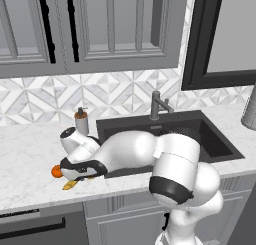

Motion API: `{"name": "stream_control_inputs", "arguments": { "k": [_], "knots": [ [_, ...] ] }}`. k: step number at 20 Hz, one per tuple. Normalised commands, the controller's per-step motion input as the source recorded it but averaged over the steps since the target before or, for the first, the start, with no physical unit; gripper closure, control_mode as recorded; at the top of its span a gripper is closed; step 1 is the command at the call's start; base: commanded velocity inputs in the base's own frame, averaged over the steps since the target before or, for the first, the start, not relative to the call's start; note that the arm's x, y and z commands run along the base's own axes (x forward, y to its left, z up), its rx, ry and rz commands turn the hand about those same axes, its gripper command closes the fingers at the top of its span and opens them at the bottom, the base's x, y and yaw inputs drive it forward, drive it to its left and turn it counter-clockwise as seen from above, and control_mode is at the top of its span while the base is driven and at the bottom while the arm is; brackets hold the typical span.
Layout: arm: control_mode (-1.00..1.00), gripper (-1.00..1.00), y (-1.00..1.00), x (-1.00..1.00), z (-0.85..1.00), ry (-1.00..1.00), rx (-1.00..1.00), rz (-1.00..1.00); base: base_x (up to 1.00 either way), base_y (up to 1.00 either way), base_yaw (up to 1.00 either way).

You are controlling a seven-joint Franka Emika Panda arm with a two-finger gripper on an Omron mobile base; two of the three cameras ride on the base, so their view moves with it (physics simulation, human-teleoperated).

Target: Put the colander in the sink, put the orange, banana, mango in the colander, and turn on the sink faucet and pour water over the colander.

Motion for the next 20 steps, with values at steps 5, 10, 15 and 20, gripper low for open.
{"name": "stream_control_inputs", "arguments": {
  "k": [5,10,15,20],
  "knots": [
    [-1.0,-1.0,0.0,0.34,-0.18,0.0,0.05,0.0,0.0,0.0,0.0],
    [-1.0,-1.0,0.0,0.12,-0.22,0.0,0.04,0.0,0.0,0.0,0.0],
    [-1.0,1.0,-0.03,0.0,-0.13,-0.01,0.02,0.0,0.0,0.0,0.0],
    [-1.0,1.0,-0.75,-0.14,0.14,-0.08,0.05,-0.02,0.0,0.0,0.0]
  ]
}}
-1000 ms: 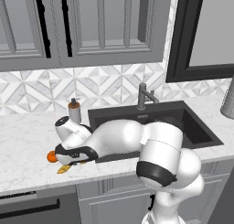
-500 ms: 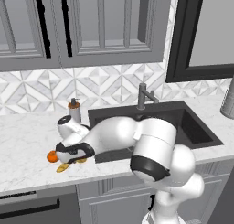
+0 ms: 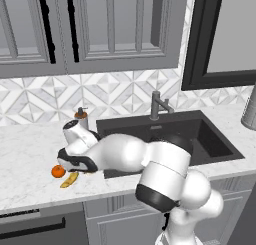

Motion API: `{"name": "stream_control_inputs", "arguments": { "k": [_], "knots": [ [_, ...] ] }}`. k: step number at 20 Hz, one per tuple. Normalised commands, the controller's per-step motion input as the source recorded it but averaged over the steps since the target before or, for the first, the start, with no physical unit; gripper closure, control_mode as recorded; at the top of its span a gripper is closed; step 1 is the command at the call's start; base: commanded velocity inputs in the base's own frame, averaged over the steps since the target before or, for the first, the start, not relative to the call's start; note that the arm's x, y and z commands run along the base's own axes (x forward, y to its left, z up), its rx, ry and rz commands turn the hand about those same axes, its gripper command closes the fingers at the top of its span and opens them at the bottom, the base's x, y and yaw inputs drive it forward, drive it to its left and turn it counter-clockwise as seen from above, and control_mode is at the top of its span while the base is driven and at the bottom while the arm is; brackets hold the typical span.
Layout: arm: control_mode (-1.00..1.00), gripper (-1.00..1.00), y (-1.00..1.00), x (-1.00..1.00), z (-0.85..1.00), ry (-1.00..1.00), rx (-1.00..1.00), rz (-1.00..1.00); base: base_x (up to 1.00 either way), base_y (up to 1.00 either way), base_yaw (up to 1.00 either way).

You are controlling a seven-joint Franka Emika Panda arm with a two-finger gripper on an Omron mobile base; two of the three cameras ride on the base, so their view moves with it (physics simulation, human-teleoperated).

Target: Put the colander in the sink, put the orange, banana, mango in the colander, and turn on the sink faucet and pour water over the colander.

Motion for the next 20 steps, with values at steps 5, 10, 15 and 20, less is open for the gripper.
{"name": "stream_control_inputs", "arguments": {
  "k": [5,10,15,20],
  "knots": [
    [-1.0,1.0,-1.0,-0.19,0.45,-0.14,0.1,-0.06,0.0,0.0,0.0],
    [-1.0,1.0,-1.0,-0.03,0.2,-0.05,0.11,-0.07,0.0,0.0,0.0],
    [-1.0,1.0,-1.0,0.06,-0.03,0.0,0.05,-0.1,0.0,0.0,0.0],
    [-1.0,1.0,-1.0,0.35,-0.03,0.0,0.02,-0.09,0.0,0.0,0.0]
  ]
}}
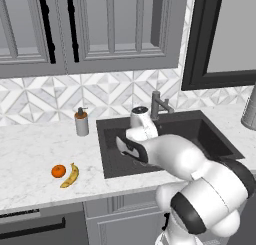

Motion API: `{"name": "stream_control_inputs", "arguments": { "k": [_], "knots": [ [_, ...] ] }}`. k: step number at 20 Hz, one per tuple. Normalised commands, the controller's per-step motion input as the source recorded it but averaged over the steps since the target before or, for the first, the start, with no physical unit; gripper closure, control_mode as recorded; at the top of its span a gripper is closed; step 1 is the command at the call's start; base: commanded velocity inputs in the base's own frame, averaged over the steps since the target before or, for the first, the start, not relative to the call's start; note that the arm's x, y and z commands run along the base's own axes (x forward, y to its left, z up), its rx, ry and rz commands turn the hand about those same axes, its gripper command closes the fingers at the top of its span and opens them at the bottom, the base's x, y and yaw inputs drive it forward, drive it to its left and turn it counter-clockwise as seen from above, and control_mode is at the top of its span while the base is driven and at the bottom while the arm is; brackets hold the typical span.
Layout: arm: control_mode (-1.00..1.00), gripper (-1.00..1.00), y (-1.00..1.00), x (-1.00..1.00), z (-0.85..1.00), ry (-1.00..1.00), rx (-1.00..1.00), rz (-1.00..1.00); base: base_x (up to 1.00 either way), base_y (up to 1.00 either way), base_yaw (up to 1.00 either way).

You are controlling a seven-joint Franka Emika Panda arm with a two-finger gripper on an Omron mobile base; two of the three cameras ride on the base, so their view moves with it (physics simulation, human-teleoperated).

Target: Put the colander in the sink, put the orange, banana, mango in the colander, and turn on the sink faucet and pour water over the colander.

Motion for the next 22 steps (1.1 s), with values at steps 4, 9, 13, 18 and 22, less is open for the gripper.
{"name": "stream_control_inputs", "arguments": {
  "k": [4,9,13,18,22],
  "knots": [
    [-1.0,1.0,-0.78,0.51,0.0,0.0,0.0,-0.08,0.0,0.0,0.0],
    [-1.0,1.0,-0.52,0.45,-0.14,0.0,0.0,-0.08,0.0,0.0,0.0],
    [-1.0,1.0,-0.29,0.18,-0.4,0.0,-0.03,-0.04,0.0,0.0,0.0],
    [-1.0,1.0,-0.29,0.21,-0.4,0.0,-0.03,-0.04,0.0,0.0,0.0],
    [-1.0,1.0,-0.22,0.26,-0.39,0.0,-0.01,-0.02,0.0,0.0,0.0]
  ]
}}
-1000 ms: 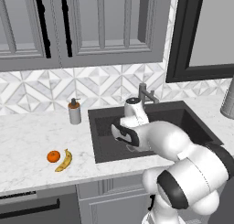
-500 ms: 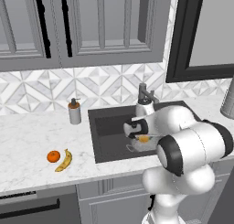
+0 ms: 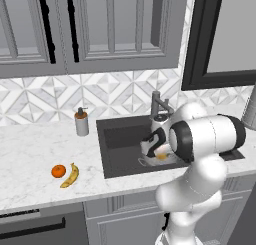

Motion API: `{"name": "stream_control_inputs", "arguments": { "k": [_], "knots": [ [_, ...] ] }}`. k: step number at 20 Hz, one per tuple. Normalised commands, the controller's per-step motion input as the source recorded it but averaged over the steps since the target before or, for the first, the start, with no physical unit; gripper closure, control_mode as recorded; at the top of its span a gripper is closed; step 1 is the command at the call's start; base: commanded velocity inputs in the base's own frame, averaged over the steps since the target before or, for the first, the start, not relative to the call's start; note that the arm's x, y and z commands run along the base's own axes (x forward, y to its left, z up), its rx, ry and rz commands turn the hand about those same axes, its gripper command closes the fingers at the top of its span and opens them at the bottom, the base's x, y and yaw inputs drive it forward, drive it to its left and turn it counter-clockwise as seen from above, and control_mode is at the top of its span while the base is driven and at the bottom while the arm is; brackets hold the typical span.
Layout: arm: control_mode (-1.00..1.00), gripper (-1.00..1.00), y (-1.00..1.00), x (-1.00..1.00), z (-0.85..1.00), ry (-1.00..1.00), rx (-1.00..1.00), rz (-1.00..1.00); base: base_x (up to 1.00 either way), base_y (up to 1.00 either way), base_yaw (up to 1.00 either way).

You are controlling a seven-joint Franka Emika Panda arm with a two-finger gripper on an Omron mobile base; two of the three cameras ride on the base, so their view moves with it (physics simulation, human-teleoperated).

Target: Put the colander in the sink, put the orange, banana, mango in the colander, and turn on the sink faucet and pour water over the colander.

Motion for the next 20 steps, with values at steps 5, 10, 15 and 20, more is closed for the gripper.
{"name": "stream_control_inputs", "arguments": {
  "k": [5,10,15,20],
  "knots": [
    [-1.0,1.0,-0.19,0.09,-0.35,0.0,0.0,-0.01,0.0,0.0,0.0],
    [-1.0,-1.0,-0.15,0.0,-0.29,0.0,0.0,0.0,0.0,0.0,0.0],
    [-1.0,-1.0,-0.07,0.0,-0.06,0.0,0.0,0.0,0.0,0.0,0.0],
    [-1.0,-1.0,0.0,0.0,0.15,0.0,0.0,0.0,0.0,0.0,0.0]
  ]
}}
